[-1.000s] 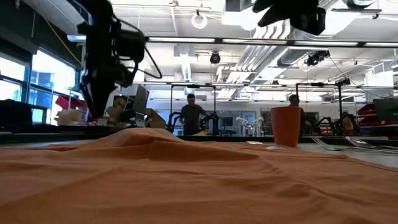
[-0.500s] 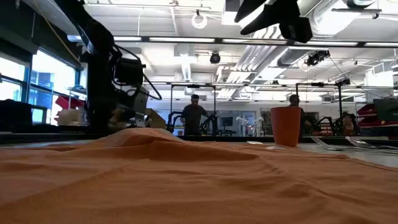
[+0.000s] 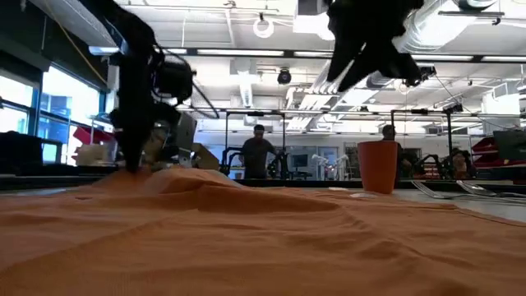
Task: Set table place
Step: Fold the orange napkin
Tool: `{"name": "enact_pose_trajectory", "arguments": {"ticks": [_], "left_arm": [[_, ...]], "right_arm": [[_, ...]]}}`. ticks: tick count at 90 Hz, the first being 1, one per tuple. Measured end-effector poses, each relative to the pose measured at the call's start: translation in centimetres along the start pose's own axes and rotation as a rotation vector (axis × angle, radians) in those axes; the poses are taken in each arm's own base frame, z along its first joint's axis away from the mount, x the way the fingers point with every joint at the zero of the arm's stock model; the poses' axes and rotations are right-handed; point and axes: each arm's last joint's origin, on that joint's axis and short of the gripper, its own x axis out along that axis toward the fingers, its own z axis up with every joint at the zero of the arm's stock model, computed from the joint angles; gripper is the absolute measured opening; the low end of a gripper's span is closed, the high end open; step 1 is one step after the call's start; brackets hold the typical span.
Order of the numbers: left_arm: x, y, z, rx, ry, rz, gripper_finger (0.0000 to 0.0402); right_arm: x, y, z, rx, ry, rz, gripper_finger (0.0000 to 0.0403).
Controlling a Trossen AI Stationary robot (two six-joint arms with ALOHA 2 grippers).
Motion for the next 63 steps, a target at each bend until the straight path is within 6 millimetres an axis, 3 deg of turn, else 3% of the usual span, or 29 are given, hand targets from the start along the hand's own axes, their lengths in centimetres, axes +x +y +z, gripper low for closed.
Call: {"name": "enact_pose_trajectory", "arguments": {"ticks": [16, 32, 52, 63], "left_arm": [[-4.1, -2.4, -1.2, 0.055, -0.132, -0.010, 0.0001], [-7.0, -5.5, -2.7, 0.157, -0.277, -0.132, 0.0000], [-8.3, -9.3, -4.2, 0.348, -0.325, -0.340, 0.0000], [-8.2, -10.6, -4.5, 0.373, -0.299, -0.359, 0.0000]], "right_arm": [[1.4, -2.7, 3.7, -0.071, 0.067, -0.004, 0.0079], [3.9, -5.4, 6.0, -0.149, 0.177, -0.006, 0.0097], [7.4, -7.4, 6.7, -0.246, 0.286, -0.040, 0.0165], [8.7, -7.9, 6.6, -0.339, 0.314, -0.070, 0.0193]]}}
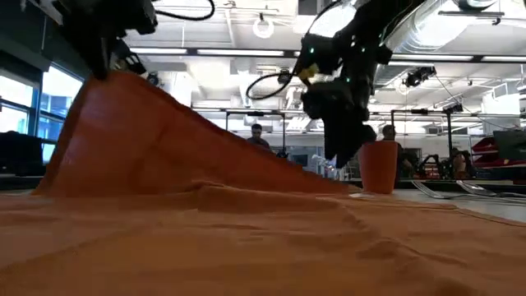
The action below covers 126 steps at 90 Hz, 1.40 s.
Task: Set table place
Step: Fold the orange napkin
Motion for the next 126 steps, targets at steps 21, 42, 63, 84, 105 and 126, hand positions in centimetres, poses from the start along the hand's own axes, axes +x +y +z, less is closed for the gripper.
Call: {"name": "enact_pose_trajectory", "arguments": {"ticks": [21, 42, 63, 84, 105, 126], "left_arm": [[0.7, -0.3, 0.2, -0.038, 0.032, 0.004, 0.0000], [0.8, -0.2, 0.3, -0.049, 0.040, 0.004, 0.0000], [0.8, -0.2, 0.3, -0.065, 0.039, 0.005, 0.0000], [0.8, -0.2, 0.3, -0.067, 0.040, 0.008, 0.0000], [0.8, -0.2, 0.3, -0.083, 0.040, 0.011, 0.0000], [0.6, 0.4, 0.1, -0.178, 0.035, 0.174, 0.0000]], "right_arm": [[0.4, -0.2, -0.1, -0.151, 0.018, -0.041, 0.0203], [-1.1, 0.0, 0.3, -0.325, 0.048, -0.136, 0.0201], [0.0, -2.1, 1.1, -0.408, 0.094, -0.127, 0.0201], [1.5, -2.9, 1.4, -0.518, 0.141, -0.028, 0.0190], [2.2, -2.3, 1.0, -0.620, 0.171, 0.029, 0.0058], [0.6, -0.7, 1.0, -0.603, 0.266, -0.014, 0.0001]]}}
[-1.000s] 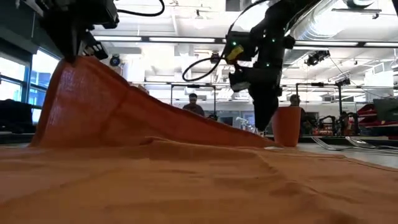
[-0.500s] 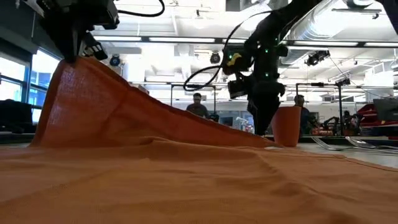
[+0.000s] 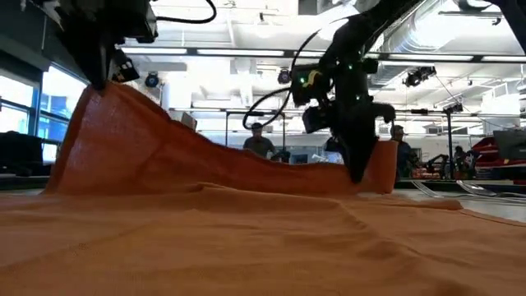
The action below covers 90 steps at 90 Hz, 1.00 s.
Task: Set table place
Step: Fold the orange napkin
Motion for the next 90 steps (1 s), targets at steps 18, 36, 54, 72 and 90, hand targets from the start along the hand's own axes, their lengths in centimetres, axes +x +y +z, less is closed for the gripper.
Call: {"name": "enact_pose_trajectory", "arguments": {"ticks": [18, 36, 54, 72, 90], "left_arm": [[-1.1, 1.9, -0.2, -0.150, -0.091, 0.363, 0.0000], [-2.3, 4.7, -0.2, -0.202, -0.138, 0.610, 0.0000], [-3.5, 6.0, -0.6, -0.140, -0.151, 0.649, 0.0000], [-4.9, 4.3, -1.6, -0.005, -0.240, 0.412, 0.0000], [-4.7, 1.3, -2.7, 0.058, -0.252, 0.072, 0.0000]], "right_arm": [[-4.8, 0.2, 0.9, 0.157, 0.053, -0.229, 0.0000], [-9.1, 0.2, 1.4, 0.297, 0.054, -0.457, 0.0000], [-10.4, 1.9, 1.4, 0.338, 0.087, -0.456, 0.0000], [-9.4, 7.1, 2.0, 0.302, 0.114, -0.370, 0.0000], [-7.6, 13.3, 2.2, 0.255, 0.108, -0.345, 0.0000]]}}
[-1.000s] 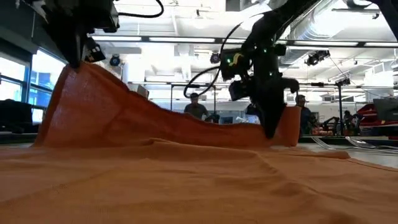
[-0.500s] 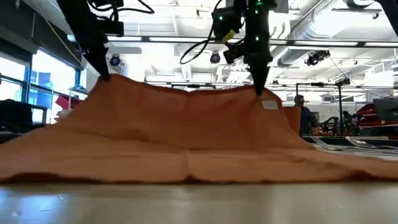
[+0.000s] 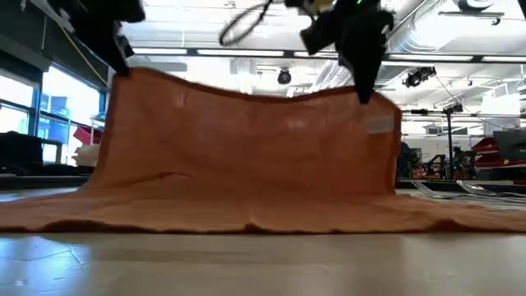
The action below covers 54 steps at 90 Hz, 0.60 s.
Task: Set table place
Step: Fold the orange napkin
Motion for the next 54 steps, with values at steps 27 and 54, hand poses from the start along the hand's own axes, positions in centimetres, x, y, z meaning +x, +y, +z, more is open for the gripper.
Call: {"name": "enact_pose_trajectory", "arguments": {"ticks": [27, 54], "left_arm": [[4.4, -4.2, -3.1, 0.005, 0.048, -0.208, 0.0000], [7.6, -6.9, -5.0, -0.054, 0.019, -0.327, 0.0000]], "right_arm": [[4.2, 7.8, -3.6, -0.060, 0.070, 0.092, 0.0000], [7.4, 11.4, -5.4, -0.035, 0.002, 0.166, 0.0000]]}}
